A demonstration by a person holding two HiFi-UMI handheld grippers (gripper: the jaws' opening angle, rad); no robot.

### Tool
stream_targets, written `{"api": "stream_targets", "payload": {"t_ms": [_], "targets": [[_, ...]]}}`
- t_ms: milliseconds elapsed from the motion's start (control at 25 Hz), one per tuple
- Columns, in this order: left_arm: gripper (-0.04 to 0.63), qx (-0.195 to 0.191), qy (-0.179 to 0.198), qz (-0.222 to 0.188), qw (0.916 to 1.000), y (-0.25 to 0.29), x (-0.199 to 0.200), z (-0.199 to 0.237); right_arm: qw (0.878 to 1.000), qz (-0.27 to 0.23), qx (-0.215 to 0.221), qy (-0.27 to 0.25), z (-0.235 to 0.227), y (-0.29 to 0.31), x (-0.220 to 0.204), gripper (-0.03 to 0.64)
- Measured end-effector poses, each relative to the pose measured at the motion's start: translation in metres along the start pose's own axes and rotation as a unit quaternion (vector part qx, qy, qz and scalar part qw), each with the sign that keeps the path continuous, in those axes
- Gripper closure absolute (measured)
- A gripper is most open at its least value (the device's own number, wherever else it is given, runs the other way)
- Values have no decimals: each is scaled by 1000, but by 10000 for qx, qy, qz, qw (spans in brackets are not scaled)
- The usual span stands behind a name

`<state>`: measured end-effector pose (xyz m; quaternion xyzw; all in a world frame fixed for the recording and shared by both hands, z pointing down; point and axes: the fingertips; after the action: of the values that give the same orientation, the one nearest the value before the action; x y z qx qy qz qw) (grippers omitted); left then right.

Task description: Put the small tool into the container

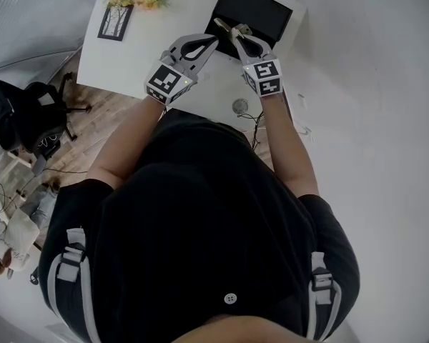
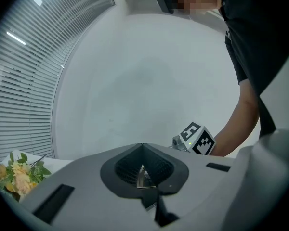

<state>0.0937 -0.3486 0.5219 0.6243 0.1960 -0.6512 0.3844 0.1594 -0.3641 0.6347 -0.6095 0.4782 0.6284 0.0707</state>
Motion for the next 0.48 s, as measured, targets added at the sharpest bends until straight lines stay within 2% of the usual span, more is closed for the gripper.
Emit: {"api": "stream_targets", "payload": {"t_ms": [480], "targets": [[588,57,-106,147,9998,8,-13,16,9984,498,83,-246,-3,34,-26,572]]}}
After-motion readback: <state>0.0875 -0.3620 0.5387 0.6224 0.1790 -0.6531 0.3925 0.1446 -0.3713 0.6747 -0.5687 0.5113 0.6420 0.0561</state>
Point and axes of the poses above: the fingertips, and each gripper's own axes: y forward along the fingers, z to its left, x out of its top, and after that the axes turned 10 degrees about x, right-handed
